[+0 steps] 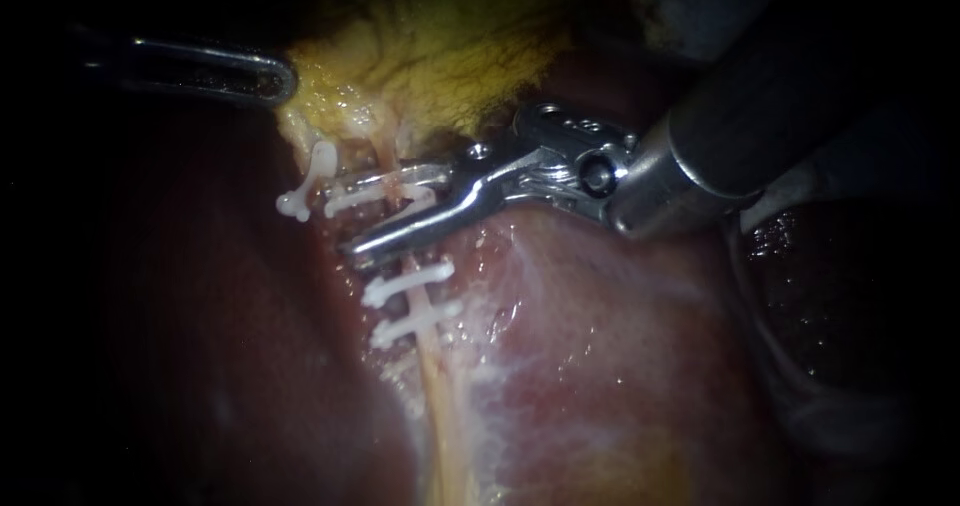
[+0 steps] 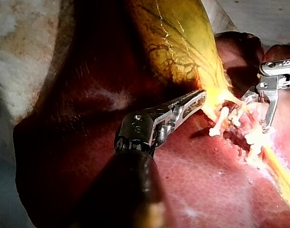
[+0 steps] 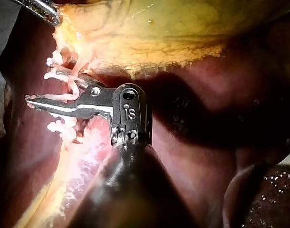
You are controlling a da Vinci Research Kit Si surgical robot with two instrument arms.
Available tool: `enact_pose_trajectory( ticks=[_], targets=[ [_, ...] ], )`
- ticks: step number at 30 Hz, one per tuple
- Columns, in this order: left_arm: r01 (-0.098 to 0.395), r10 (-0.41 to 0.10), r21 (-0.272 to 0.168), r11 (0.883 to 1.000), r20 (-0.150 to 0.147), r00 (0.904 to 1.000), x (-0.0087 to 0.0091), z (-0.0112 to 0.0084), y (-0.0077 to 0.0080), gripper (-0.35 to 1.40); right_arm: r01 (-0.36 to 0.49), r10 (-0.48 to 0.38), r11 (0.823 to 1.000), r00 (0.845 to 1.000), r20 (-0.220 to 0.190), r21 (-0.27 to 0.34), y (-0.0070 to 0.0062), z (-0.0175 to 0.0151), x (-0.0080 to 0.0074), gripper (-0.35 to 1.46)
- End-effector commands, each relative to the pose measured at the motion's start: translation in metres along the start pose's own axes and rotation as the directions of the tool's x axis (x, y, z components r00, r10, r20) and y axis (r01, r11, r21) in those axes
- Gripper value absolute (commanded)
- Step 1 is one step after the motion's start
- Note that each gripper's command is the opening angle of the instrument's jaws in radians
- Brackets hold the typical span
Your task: Clipping third clip right tube
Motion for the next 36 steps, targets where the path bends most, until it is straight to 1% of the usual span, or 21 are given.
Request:
enact_pose_trajectory(
  ticks=[1,6,9,14,16,17,20,36],
  targets=[
    [0.0,0.0,0.0,1.0,0.0,1.0,0.0,0.0,0.0,-0.35,-0.007,0.007,1.0,1.0,0.0,-0.004,0.0,-0.0001,0.0002,0.47],
    [0.0,0.0,0.0,1.0,0.0,1.0,0.0,0.0,0.0,-0.35,-0.049,0.049,0.999,0.999,0.003,-0.014,0.0002,-0.0001,0.0004,0.35],
    [0.0,0.0,0.0,1.0,0.0,1.0,0.0,0.0,0.0,-0.35,-0.073,0.073,0.997,0.997,0.004,-0.021,0.0005,-0.0002,0.0004,0.22],
    [0.0,0.0,0.0,1.0,0.0,1.0,0.0,0.0,0.0,-0.35,-0.096,0.096,0.995,0.995,0.004,-0.03,0.0008,-0.0005,0.0006,-0.07],
    [0.0,0.0,0.0,1.0,0.0,1.0,0.0,0.0,0.0,-0.35,-0.114,0.114,0.993,0.993,0.006,-0.034,0.0009,-0.0006,0.0006,-0.28],
    [0.0,0.0,0.0,1.0,0.0,1.0,0.0,0.0,0.0,-0.35,-0.131,0.132,0.991,0.991,0.007,-0.037,0.0009,-0.0006,0.0006,-0.35],
    [0.0,0.0,0.0,1.0,0.0,1.0,0.0,0.0,0.0,-0.35,-0.166,0.166,0.985,0.986,0.01,-0.044,0.0012,-0.0007,0.0006,-0.35],
    [0.0,0.0,0.0,1.0,0.0,1.0,0.0,0.0,0.0,-0.35,-0.176,0.177,0.983,0.984,0.015,-0.043,0.0012,-0.0007,0.0004,-0.35]
  ],
)
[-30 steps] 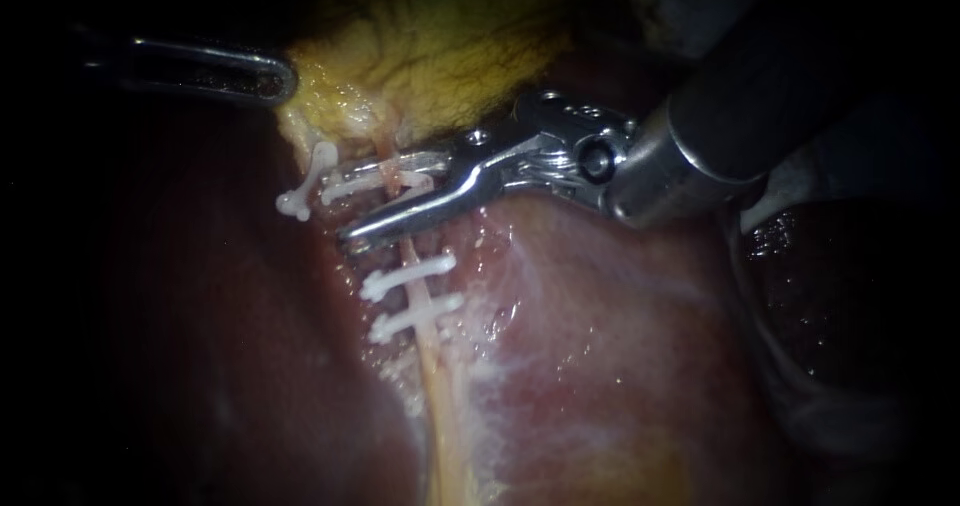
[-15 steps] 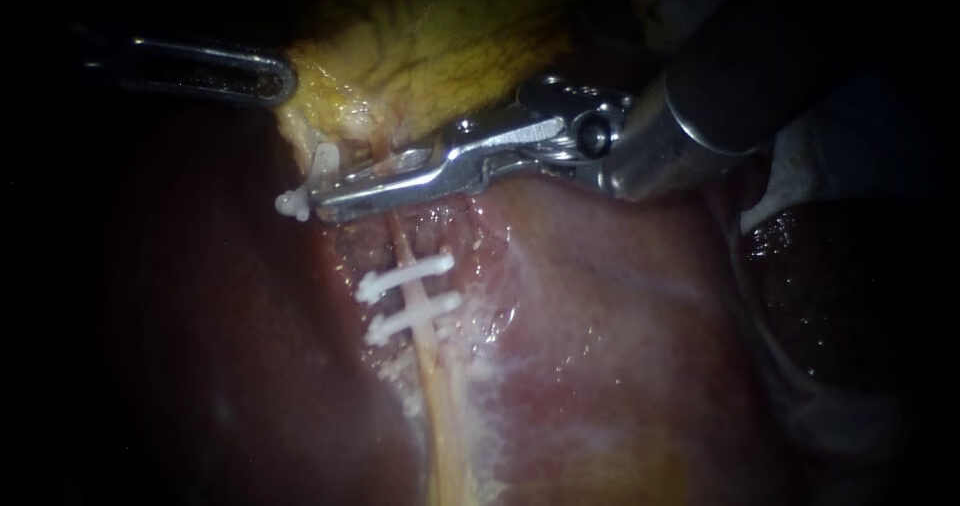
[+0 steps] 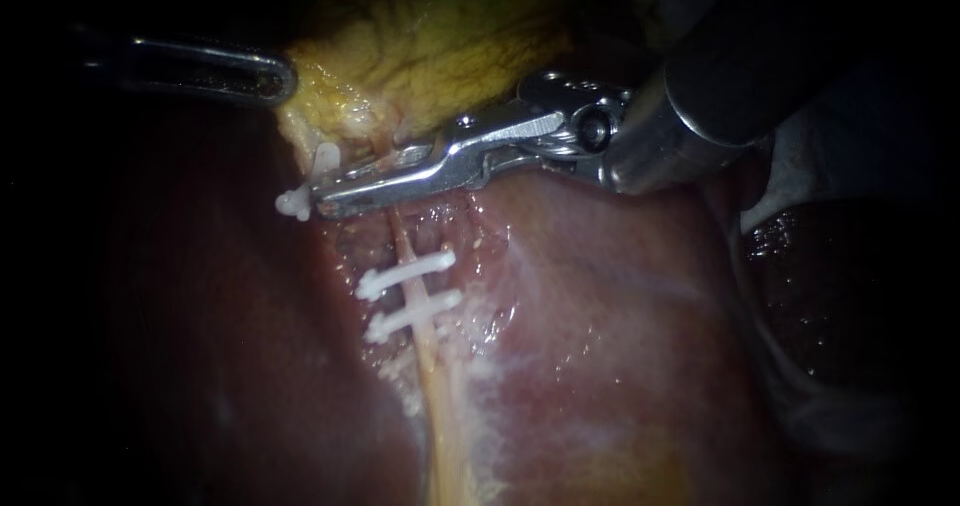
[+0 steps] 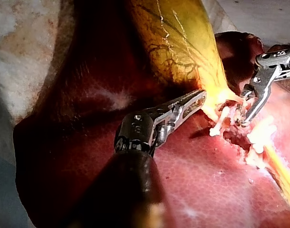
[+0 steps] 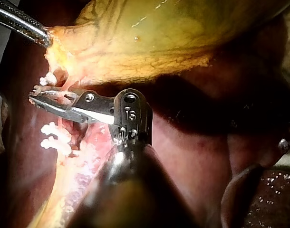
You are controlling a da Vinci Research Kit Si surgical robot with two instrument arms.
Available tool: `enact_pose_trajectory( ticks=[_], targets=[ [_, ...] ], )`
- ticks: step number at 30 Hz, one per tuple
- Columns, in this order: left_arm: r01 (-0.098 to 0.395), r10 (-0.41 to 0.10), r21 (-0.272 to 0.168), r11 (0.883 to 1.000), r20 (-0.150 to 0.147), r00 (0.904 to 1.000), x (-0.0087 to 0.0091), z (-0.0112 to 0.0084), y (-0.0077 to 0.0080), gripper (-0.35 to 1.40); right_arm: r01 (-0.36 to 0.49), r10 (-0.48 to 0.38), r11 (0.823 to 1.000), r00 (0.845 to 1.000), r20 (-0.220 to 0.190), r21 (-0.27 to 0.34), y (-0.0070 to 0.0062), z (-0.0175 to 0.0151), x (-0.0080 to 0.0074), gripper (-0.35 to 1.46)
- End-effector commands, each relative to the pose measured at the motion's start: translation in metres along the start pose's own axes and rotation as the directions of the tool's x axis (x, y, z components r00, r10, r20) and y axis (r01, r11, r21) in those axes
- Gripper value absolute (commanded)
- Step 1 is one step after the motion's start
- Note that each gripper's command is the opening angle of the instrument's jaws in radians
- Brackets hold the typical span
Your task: Clipping third clip right tube
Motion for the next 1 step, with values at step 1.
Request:
enact_pose_trajectory(
  ticks=[1],
  targets=[
    [0.0,0.0,0.0,1.0,0.0,1.0,0.0,0.0,0.0,-0.35,0.0,0.0,1.0,1.0,0.0,0.0,0.0,0.0,0.0,-0.35]
  ],
)
